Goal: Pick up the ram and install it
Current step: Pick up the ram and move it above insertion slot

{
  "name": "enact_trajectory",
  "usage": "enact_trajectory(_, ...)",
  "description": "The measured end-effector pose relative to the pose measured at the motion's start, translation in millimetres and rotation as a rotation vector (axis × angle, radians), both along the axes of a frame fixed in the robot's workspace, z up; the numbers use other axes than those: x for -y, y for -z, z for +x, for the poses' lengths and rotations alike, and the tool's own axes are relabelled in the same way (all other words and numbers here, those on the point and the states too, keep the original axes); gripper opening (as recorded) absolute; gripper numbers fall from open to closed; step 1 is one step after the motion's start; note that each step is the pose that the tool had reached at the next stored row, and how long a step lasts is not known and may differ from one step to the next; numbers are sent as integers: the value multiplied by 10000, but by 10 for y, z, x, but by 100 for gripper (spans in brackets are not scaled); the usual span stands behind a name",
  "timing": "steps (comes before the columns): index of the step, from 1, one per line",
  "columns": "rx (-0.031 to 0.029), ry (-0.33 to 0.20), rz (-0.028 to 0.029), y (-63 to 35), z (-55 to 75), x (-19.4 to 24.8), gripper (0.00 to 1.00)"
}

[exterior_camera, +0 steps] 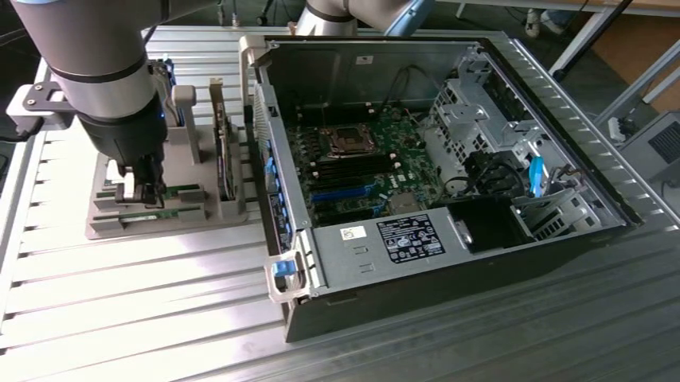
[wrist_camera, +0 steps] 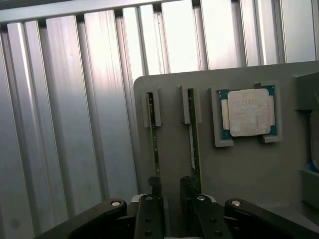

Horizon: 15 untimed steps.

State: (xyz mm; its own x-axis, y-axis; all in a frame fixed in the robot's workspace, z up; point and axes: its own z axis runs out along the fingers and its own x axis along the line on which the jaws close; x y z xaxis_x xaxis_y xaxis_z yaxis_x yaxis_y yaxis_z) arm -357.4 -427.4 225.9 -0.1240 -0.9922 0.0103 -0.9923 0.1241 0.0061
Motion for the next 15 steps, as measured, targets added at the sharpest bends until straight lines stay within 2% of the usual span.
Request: enact_trajectory(15,0,0,0,101,0,17,29)
